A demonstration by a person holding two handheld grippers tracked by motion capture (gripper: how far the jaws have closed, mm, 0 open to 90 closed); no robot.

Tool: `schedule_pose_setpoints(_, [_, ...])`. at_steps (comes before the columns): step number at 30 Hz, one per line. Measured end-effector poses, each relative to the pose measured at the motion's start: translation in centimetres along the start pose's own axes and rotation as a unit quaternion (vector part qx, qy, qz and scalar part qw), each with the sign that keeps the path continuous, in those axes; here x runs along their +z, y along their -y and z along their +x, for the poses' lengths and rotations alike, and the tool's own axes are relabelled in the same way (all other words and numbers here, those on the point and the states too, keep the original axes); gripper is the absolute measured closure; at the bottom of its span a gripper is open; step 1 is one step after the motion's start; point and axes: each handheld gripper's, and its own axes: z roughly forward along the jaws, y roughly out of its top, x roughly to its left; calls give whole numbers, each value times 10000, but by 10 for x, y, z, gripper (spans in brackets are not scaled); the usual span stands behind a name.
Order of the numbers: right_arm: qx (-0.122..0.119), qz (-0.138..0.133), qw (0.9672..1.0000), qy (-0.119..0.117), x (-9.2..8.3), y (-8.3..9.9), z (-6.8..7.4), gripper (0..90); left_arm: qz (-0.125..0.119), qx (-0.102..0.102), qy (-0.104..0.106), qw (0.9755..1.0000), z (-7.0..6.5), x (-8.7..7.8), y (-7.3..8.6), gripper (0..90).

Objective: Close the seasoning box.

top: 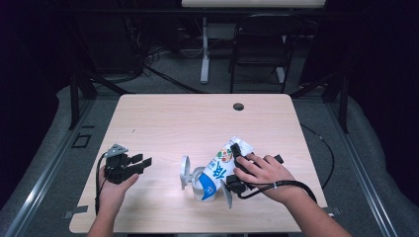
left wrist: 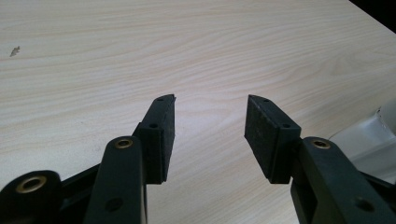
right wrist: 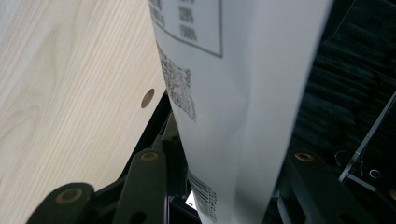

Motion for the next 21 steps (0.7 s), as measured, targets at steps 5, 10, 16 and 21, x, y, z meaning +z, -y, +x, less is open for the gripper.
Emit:
schedule_pose_setpoints(5, [-65,85,9999,38,-2,-1,-1,635,0,2,1,10000,0,0,0,534])
schedule_pose_setpoints(10, [-72,83,9999,42,-2,-1,-1,635,-5,-8,-2,10000,0,0,0,534])
schedule_pose_setpoints(16, [-66,73,9999,48,-2,-1,-2,635,-17,-11,8,10000,0,0,0,534])
schedule_pose_setpoints(21, [-50,95,9999,54,-2,-1,-2,635,-18,-11,9,10000,0,0,0,534])
